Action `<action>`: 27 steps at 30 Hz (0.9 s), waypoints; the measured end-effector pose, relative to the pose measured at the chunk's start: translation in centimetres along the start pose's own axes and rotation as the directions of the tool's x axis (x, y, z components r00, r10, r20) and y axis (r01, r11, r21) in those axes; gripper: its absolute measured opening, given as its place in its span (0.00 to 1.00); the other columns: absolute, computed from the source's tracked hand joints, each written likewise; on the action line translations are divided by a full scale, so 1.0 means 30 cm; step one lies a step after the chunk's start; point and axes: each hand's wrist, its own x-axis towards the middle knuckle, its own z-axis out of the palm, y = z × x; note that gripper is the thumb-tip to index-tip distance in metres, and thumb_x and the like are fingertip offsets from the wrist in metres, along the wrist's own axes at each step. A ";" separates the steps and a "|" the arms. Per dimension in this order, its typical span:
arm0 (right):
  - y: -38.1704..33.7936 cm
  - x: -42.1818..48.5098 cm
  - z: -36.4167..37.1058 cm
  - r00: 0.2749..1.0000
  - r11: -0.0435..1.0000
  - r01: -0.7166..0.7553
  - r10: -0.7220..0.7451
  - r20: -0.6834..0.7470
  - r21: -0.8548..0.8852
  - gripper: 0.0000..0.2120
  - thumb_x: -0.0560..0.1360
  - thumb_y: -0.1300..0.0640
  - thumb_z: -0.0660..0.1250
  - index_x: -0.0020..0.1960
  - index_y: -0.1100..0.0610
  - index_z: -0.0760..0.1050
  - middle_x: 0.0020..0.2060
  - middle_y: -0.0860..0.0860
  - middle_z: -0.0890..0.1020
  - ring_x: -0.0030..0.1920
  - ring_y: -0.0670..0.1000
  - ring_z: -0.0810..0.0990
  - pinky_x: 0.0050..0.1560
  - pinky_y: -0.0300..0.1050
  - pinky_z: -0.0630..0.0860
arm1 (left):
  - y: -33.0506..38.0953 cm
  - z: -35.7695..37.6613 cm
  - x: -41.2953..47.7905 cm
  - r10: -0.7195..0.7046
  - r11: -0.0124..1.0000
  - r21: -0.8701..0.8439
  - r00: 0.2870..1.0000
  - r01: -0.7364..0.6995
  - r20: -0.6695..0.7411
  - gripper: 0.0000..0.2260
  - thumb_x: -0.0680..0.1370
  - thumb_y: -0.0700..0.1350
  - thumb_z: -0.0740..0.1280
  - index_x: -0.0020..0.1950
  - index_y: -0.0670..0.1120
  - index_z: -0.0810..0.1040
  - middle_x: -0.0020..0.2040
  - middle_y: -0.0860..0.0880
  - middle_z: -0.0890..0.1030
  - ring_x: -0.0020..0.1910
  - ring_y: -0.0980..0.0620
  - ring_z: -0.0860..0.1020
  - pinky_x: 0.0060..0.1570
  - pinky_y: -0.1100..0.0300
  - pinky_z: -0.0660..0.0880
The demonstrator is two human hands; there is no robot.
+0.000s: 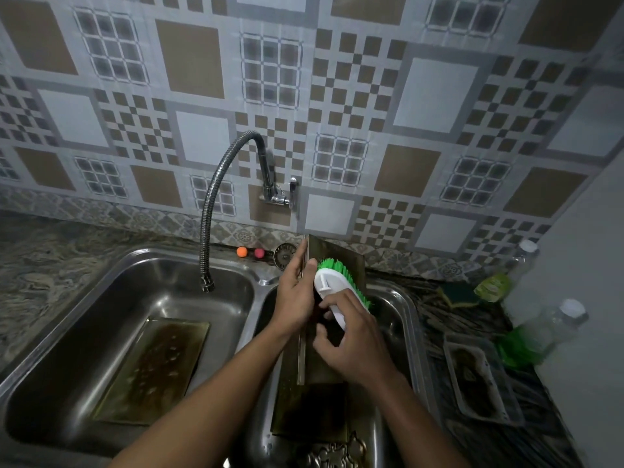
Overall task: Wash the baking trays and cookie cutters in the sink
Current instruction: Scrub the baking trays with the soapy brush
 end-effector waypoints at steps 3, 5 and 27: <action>0.007 -0.001 -0.009 0.996 0.990 -0.085 0.089 -0.029 0.113 0.12 0.68 0.59 0.67 0.49 0.48 0.70 0.44 0.46 0.75 0.43 0.46 0.78 0.42 0.48 0.77 | -0.009 0.001 -0.002 0.020 1.000 -0.011 1.000 -0.020 0.000 0.22 0.81 0.46 0.64 0.69 0.69 0.66 0.75 0.55 0.69 0.70 0.54 0.72 0.68 0.51 0.72; 0.020 -0.002 -0.019 0.983 0.971 -0.173 0.180 -0.028 0.163 0.13 0.68 0.61 0.67 0.47 0.47 0.69 0.42 0.48 0.77 0.42 0.47 0.78 0.40 0.46 0.77 | -0.026 0.010 -0.001 -0.025 0.999 -0.044 0.998 0.027 0.053 0.24 0.80 0.45 0.66 0.70 0.67 0.67 0.73 0.54 0.71 0.68 0.54 0.74 0.68 0.49 0.72; 0.085 0.067 -0.039 0.889 0.872 -0.413 0.448 -0.090 0.264 0.15 0.78 0.55 0.67 0.64 0.48 0.75 0.59 0.44 0.79 0.58 0.42 0.76 0.52 0.32 0.71 | -0.085 -0.004 -0.054 -0.116 0.993 -0.012 0.983 0.119 0.141 0.31 0.78 0.29 0.59 0.76 0.57 0.66 0.71 0.58 0.70 0.53 0.72 0.77 0.50 0.69 0.76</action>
